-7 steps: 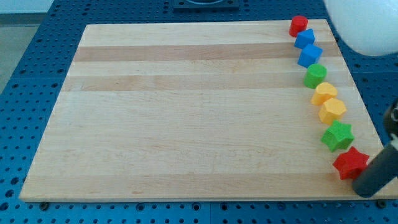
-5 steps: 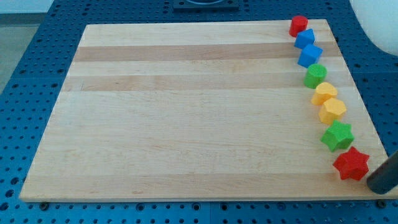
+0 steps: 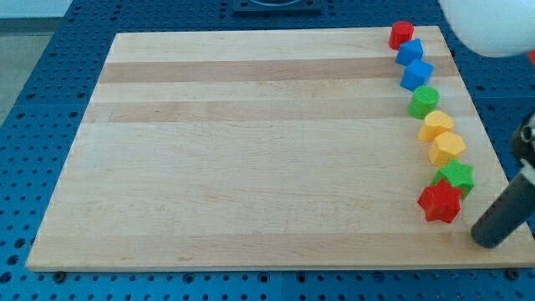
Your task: Move your arm towards blue triangle
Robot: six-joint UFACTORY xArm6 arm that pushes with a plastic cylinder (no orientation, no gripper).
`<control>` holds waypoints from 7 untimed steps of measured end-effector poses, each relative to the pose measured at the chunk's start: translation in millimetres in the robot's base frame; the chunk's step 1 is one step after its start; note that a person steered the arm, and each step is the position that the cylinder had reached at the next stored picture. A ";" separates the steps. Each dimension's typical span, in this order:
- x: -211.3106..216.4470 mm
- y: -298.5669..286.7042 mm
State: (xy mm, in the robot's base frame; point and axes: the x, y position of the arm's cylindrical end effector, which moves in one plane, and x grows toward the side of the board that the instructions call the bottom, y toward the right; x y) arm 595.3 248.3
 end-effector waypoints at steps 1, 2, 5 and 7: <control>-19.9 24.7; -44.3 40.5; -154.5 47.2; -249.6 24.2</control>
State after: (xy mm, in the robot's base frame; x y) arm 345.7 272.5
